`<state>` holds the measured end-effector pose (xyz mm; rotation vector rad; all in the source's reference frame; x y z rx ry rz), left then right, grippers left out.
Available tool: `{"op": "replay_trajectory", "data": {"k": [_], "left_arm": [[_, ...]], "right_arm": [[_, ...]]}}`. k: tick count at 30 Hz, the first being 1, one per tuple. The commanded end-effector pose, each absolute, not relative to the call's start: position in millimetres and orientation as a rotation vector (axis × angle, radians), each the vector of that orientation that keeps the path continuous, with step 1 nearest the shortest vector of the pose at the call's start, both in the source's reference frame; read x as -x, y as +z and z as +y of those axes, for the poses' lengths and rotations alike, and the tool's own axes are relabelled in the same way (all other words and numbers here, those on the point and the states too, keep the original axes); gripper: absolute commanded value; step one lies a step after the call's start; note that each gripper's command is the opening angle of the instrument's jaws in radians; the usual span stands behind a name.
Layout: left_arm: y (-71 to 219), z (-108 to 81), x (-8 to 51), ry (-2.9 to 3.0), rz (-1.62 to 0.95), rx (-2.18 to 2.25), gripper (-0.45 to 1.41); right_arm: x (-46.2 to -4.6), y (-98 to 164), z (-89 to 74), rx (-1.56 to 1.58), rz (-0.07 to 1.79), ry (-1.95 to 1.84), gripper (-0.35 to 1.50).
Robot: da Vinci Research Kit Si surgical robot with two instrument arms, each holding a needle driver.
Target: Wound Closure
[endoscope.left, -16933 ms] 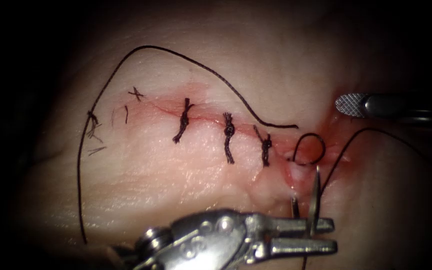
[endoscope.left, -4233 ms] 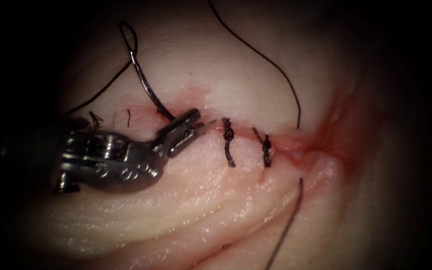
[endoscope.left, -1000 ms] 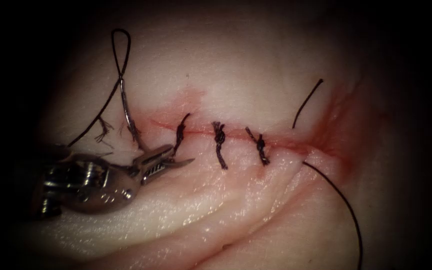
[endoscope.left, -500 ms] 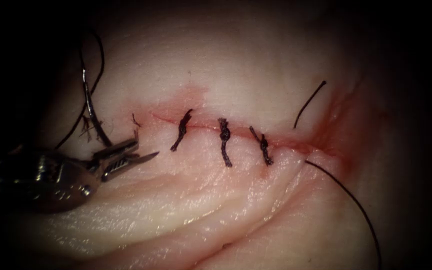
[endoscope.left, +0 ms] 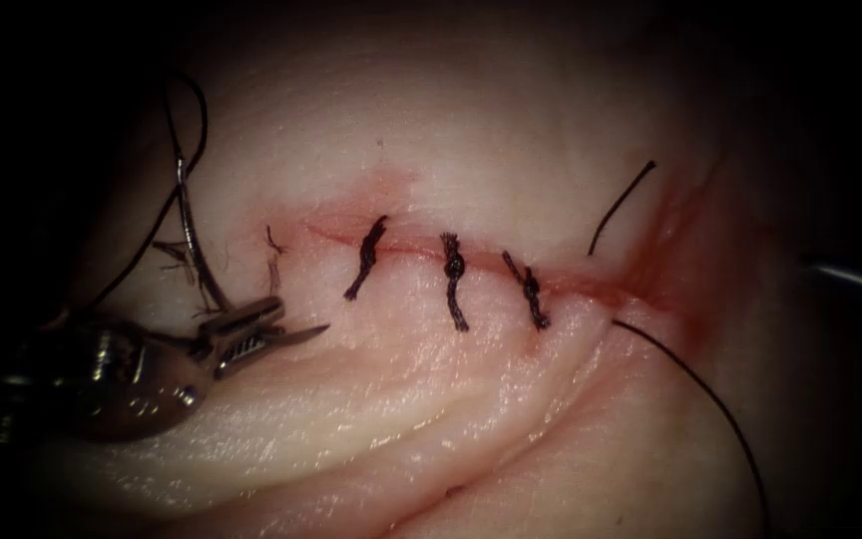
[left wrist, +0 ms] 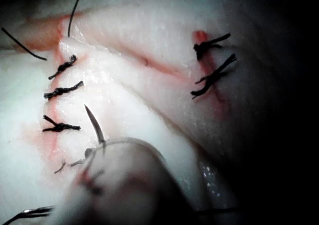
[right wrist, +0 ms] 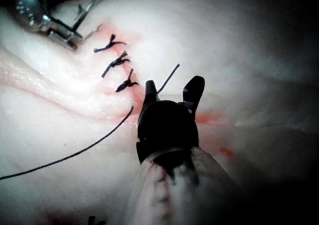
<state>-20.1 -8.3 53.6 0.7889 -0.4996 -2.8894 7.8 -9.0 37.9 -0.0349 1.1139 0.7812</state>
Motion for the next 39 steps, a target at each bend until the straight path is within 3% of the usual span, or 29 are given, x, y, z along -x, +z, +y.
{"op": "replay_trajectory", "data": {"k": [1,23,26,27,28,29,30,31,39], "left_arm": [[54.1,-8.3,20.7,-2.89,-0.5,-0.792,-0.45],[52.6,-7.8,20.9,-2.858,-0.541,-0.797,-0.45],[52.2,-7.7,21.0,-2.855,-0.55,-0.799,-0.45],[52.2,-7.7,21.0,-2.855,-0.55,-0.799,-0.45],[52.1,-7.8,21.0,-2.856,-0.55,-0.798,-0.45],[52.1,-7.8,21.0,-2.856,-0.55,-0.798,-0.45],[52.1,-7.8,21.1,-2.857,-0.551,-0.797,-0.45],[52.1,-7.8,21.1,-2.858,-0.551,-0.796,-0.45],[52.3,-8.3,21.9,-2.78,-0.617,-0.58,-0.45]], "right_arm": [[-8.7,40.0,-8.1,-0.002,1.135,0.823,1.25],[-14.9,47.5,-7.9,-0.282,1.249,0.909,1.3],[-15.8,47.7,-8.3,-0.3,1.268,0.885,1.2],[-16.0,47.8,-8.4,-0.304,1.274,0.878,1.15],[-16.3,47.9,-8.5,-0.314,1.279,0.866,0.96],[-16.6,48.1,-8.7,-0.333,1.279,0.845,0.41],[-16.8,48.2,-8.9,-0.33,1.252,0.845,-0.26],[-17.0,48.2,-9.0,-0.32,1.223,0.853,-0.35],[-16.8,47.4,-7.0,-0.25,1.246,0.877,-0.35]]}}
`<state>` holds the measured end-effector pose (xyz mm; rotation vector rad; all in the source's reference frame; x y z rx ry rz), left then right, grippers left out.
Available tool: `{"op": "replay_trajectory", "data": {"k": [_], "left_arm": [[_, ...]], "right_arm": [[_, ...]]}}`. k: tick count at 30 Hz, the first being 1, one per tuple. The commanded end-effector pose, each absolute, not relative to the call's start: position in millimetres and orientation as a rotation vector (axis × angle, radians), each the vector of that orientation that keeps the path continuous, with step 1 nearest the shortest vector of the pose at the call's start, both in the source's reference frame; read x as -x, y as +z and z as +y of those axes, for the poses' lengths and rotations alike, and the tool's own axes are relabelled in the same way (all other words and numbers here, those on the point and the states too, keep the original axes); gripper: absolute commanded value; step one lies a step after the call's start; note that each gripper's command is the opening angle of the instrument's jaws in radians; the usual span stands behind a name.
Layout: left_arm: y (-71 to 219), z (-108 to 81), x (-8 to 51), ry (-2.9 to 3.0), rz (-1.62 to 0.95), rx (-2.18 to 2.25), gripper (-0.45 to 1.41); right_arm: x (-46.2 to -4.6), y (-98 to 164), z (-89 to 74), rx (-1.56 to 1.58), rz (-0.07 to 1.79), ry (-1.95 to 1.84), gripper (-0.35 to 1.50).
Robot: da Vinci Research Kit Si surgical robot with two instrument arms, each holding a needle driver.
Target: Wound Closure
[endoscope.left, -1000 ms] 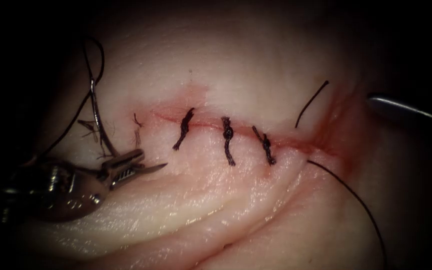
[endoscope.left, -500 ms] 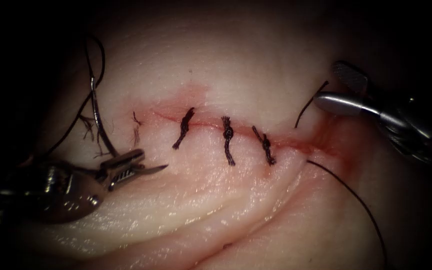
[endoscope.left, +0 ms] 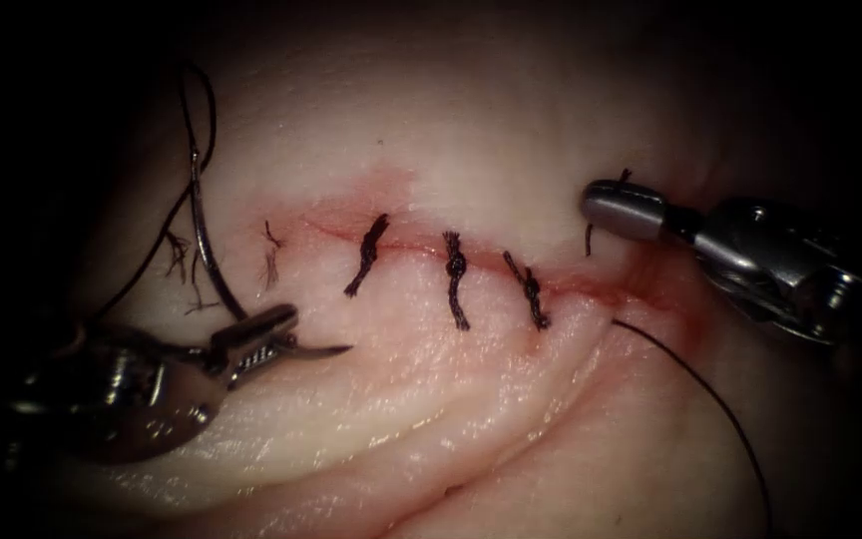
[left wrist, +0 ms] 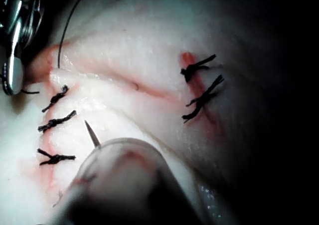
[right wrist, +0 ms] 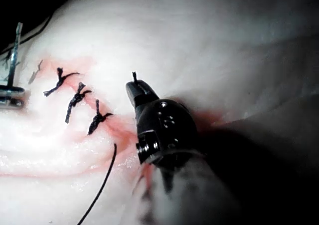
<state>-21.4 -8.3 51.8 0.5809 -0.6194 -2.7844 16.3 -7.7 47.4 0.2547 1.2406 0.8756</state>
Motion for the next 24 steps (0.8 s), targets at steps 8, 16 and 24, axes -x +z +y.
{"op": "replay_trajectory", "data": {"k": [8,16,24], "left_arm": [[52.3,-8.3,21.7,-2.767,-0.612,-0.538,-0.45],[52.2,-8.5,21.8,-2.76,-0.585,-0.513,-0.45],[52.1,-8.6,21.8,-2.76,-0.565,-0.491,-0.45]], "right_arm": [[-16.4,44.9,-5.1,-0.242,1.255,0.871,-0.35],[-16.5,44.0,-4.6,-0.241,1.252,0.873,-0.35],[-16.3,43.8,-3.9,-0.245,1.26,0.881,-0.35]]}}
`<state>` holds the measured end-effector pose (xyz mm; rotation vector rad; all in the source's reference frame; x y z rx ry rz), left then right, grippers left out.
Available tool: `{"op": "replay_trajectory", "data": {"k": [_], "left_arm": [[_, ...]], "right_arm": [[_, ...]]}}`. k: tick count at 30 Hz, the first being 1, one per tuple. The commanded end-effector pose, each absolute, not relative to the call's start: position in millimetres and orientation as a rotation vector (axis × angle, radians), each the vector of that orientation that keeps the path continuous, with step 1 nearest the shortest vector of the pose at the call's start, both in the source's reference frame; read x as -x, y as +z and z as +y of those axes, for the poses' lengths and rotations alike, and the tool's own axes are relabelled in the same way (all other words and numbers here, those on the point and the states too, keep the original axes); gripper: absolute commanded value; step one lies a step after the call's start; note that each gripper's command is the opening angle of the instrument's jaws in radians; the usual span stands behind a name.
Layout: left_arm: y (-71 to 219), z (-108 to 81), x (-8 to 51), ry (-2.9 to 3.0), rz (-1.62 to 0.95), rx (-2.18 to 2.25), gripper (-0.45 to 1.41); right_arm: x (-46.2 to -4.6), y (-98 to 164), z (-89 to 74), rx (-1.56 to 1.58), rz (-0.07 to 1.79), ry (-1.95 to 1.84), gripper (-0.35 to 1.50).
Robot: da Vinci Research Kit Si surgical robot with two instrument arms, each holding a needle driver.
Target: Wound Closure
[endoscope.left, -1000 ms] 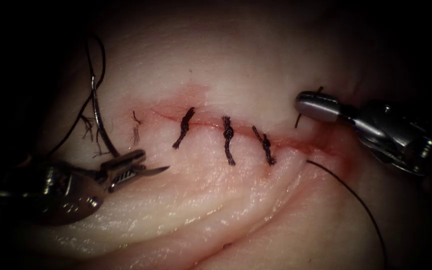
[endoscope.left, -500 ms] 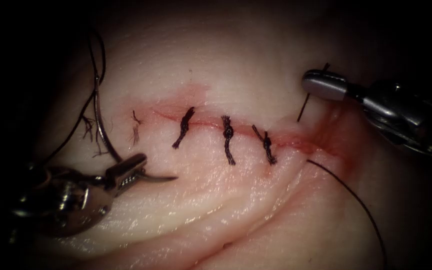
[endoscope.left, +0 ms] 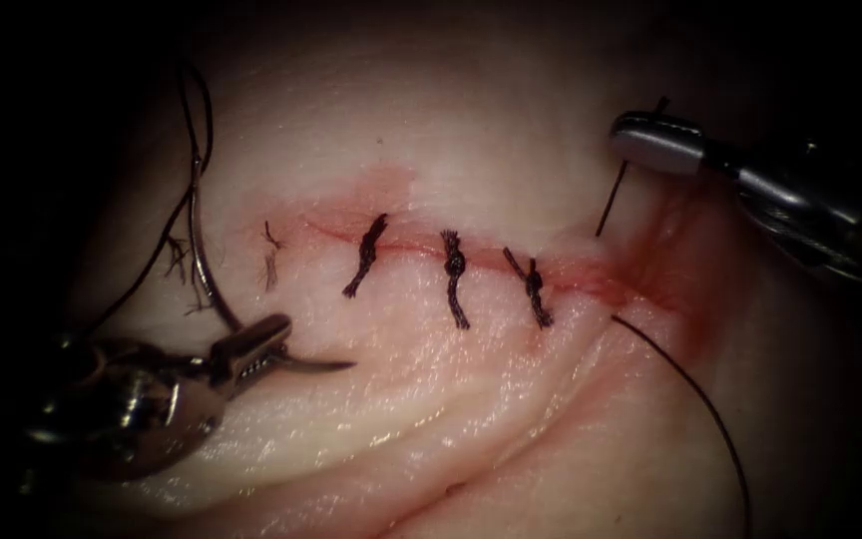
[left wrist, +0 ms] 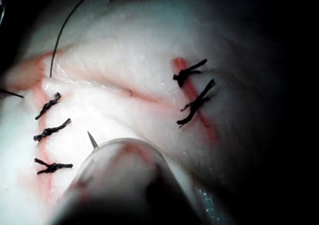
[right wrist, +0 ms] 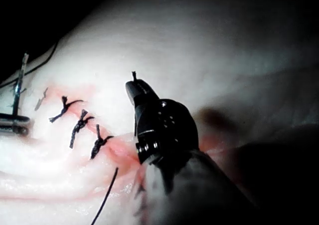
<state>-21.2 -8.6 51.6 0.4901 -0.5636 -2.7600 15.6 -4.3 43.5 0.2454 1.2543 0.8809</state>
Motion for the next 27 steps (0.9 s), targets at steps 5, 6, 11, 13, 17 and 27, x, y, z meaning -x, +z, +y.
{"op": "replay_trajectory", "data": {"k": [5,6,11,13,17,27], "left_arm": [[52.1,-8.6,21.8,-2.762,-0.564,-0.491,-0.45],[52.1,-8.6,21.8,-2.76,-0.562,-0.498,-0.45],[52.0,-8.4,22.0,-2.782,-0.558,-0.528,0.66],[51.9,-8.4,22.1,-2.821,-0.564,-0.557,1.08],[50.9,-8.4,22.6,-2.862,-0.626,-0.703,1.25],[43.9,-8.2,23.2,-2.824,-0.558,-1.036,1.26]], "right_arm": [[-16.4,43.4,-3.9,-0.247,1.268,0.883,-0.35],[-16.4,43.4,-4.0,-0.248,1.268,0.882,-0.35],[-16.4,43.4,-4.0,-0.288,1.322,0.843,0.21],[-16.4,43.3,-4.1,-0.289,1.357,0.831,1.03],[-15.9,42.9,-4.6,-0.292,1.441,0.823,1.31],[-13.4,40.3,-5.6,-0.262,1.44,0.765,1.43]]}}
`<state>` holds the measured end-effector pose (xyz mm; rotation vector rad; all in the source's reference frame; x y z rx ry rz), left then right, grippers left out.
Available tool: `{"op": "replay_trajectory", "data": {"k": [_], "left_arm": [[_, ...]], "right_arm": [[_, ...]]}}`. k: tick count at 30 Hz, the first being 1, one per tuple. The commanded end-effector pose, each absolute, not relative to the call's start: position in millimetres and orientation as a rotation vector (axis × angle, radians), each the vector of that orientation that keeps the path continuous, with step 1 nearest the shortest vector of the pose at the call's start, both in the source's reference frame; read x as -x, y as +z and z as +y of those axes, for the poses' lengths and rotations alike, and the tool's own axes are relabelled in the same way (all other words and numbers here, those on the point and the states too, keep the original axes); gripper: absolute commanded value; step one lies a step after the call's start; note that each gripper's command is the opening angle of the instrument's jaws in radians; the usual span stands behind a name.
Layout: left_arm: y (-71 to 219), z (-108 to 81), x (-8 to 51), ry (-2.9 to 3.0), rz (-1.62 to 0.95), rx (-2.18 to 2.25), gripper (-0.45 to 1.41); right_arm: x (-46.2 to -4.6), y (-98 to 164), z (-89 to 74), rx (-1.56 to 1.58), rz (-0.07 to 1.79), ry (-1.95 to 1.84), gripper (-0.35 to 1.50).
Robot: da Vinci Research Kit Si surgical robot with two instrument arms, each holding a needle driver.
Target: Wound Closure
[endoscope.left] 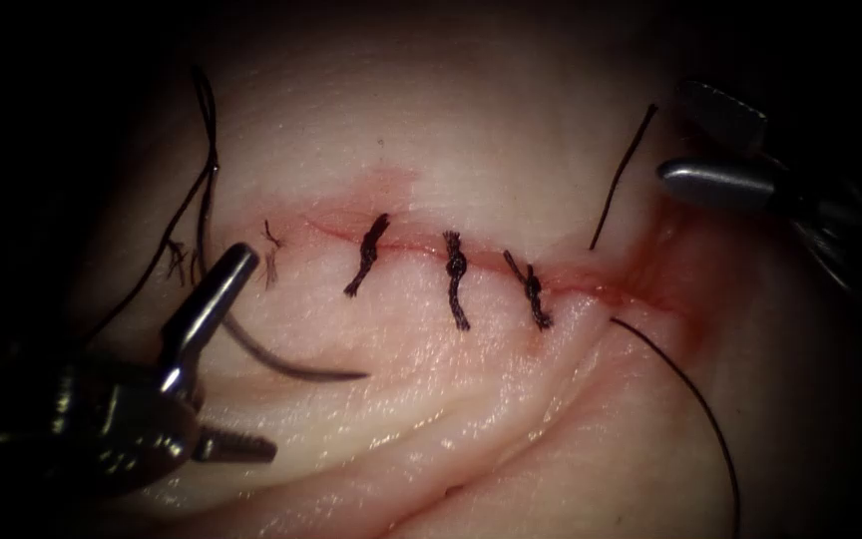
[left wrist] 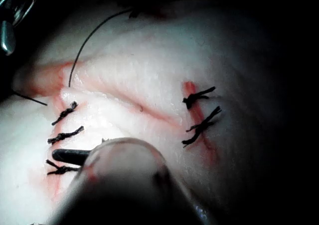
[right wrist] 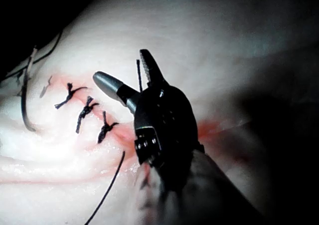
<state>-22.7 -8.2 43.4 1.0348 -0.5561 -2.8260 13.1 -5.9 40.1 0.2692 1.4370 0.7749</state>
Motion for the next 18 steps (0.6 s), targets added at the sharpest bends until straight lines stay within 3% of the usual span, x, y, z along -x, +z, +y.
{"op": "replay_trajectory", "data": {"k": [1,3,8,10,18], "left_arm": [[43.1,-8.2,23.6,-2.815,-0.559,-1.075,1.2],[42.2,-8.4,25.2,-2.801,-0.558,-1.168,1.0],[43.1,-8.7,29.3,-2.749,-0.516,-1.239,0.91],[43.9,-8.4,31.4,-2.736,-0.488,-1.244,0.86],[47.3,-6.5,39.9,-2.64,-0.521,-1.285,0.76]], "right_arm": [[-13.1,40.0,-5.6,-0.249,1.442,0.747,1.41],[-11.7,38.9,-5.1,-0.197,1.45,0.675,1.33],[-10.4,37.2,-4.8,0.132,1.295,0.473,1.31],[-10.0,36.5,-4.7,0.208,1.244,0.415,1.21],[-9.0,35.2,-5.4,0.185,1.127,0.314,1.26]]}}
